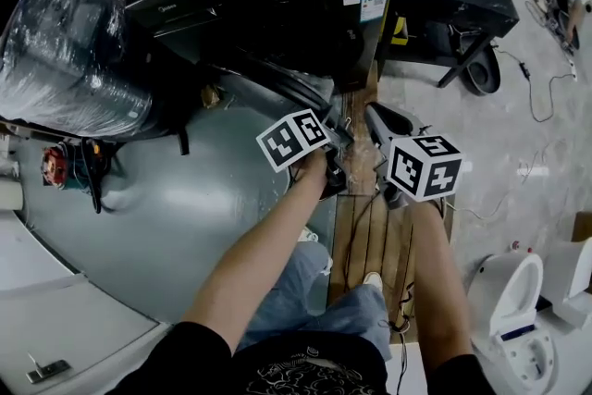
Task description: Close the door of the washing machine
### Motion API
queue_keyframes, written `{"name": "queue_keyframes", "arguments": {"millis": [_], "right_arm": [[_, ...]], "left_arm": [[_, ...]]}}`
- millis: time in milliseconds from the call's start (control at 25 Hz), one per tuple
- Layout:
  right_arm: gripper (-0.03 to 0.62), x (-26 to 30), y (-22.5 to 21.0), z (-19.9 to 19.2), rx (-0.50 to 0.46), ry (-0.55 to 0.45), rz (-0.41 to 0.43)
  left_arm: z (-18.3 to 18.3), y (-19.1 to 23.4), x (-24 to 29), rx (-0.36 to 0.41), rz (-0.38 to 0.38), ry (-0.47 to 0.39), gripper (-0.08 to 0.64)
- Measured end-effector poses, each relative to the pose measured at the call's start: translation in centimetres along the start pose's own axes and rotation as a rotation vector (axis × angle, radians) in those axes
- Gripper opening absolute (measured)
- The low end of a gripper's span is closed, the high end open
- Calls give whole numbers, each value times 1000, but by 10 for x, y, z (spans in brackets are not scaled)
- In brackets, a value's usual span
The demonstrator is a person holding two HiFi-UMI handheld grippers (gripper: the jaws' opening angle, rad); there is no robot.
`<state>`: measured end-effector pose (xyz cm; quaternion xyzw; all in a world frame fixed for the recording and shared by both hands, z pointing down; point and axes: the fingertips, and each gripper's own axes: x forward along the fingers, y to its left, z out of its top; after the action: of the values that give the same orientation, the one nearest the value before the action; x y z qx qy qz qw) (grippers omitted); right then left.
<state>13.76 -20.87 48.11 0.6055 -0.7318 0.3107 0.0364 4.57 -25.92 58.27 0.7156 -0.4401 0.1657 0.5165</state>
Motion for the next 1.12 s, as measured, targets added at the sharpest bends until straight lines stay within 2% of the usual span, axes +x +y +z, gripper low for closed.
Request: {"name": "queue_keyframes", "arguments": {"millis": [320,680,1120], "right_arm": [[23,12,-16,15,-24,13,-17],[23,33,-49,28,-69,46,65],[23,55,-90,57,-71,89,142]], "left_arm": [[8,-13,19,-37,-14,13,271],[30,-31,49,-128,1,-77,279],[59,-51,82,-194,23,-156,294]]}}
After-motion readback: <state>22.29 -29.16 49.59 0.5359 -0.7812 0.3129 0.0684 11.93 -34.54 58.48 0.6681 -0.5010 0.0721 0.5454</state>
